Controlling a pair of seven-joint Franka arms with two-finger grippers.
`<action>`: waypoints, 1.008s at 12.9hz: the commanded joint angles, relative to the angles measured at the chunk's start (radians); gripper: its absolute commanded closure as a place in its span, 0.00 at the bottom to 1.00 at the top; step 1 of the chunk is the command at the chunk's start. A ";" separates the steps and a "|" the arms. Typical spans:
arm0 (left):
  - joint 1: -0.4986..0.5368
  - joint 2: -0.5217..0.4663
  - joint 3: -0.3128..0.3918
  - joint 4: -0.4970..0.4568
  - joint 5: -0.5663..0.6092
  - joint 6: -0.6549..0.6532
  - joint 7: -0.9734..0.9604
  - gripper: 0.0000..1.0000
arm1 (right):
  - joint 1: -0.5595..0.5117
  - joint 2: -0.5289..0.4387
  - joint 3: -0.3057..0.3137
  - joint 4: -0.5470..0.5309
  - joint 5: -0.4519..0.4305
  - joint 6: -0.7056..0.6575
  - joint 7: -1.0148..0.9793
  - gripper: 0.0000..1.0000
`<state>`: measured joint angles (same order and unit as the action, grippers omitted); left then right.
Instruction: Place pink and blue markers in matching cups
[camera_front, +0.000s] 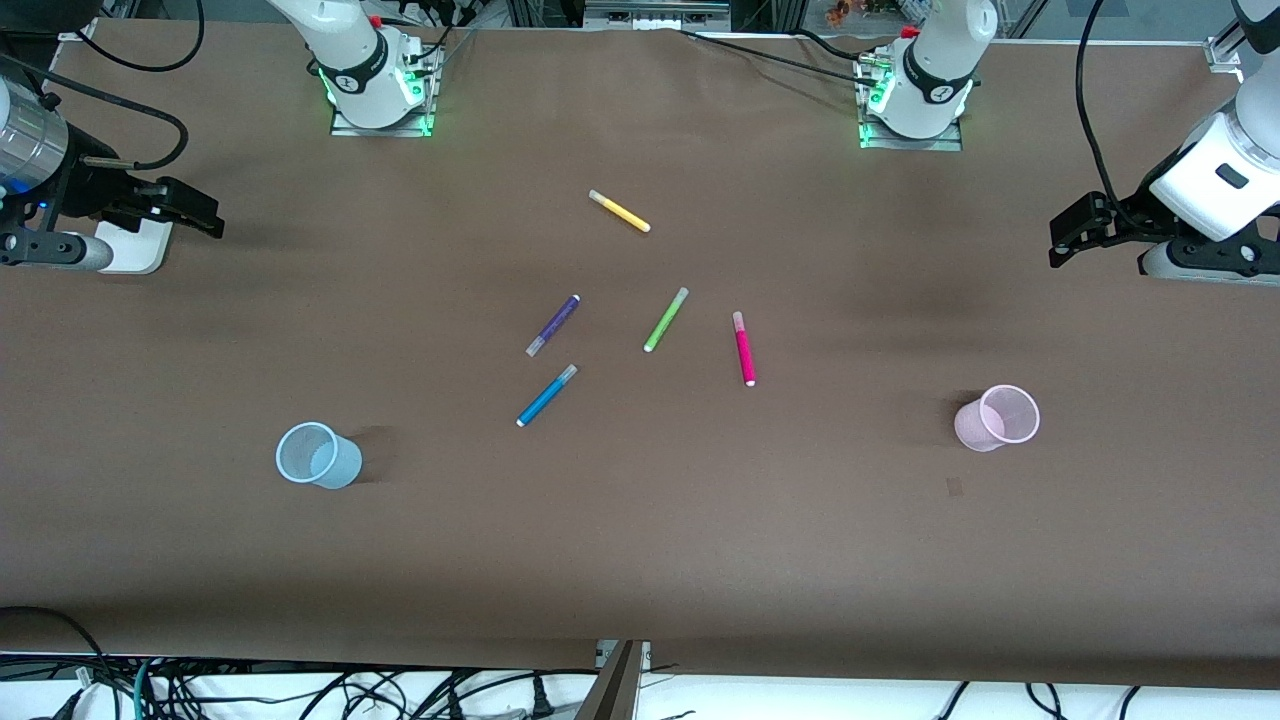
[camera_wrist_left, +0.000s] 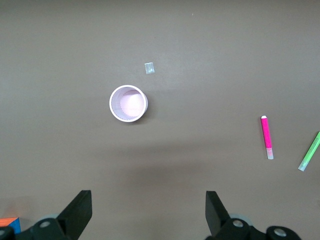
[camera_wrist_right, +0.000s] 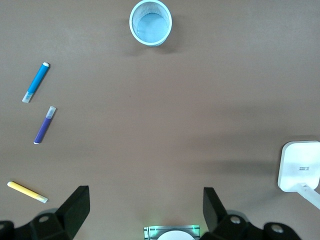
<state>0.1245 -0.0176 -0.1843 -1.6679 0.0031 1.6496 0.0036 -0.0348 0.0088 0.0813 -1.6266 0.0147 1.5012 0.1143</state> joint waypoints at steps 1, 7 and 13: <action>-0.005 -0.002 -0.004 0.008 0.028 -0.008 0.010 0.00 | 0.012 0.011 -0.009 0.025 -0.006 -0.021 0.011 0.00; -0.005 -0.002 -0.004 0.008 0.028 -0.008 0.010 0.00 | 0.010 0.019 -0.009 0.028 -0.004 -0.012 0.010 0.00; -0.008 0.004 -0.010 0.007 0.028 -0.011 0.009 0.00 | 0.078 0.085 0.000 0.024 -0.015 0.048 0.016 0.00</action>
<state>0.1220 -0.0173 -0.1866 -1.6679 0.0031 1.6496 0.0036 0.0213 0.0763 0.0834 -1.6257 0.0140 1.5317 0.1168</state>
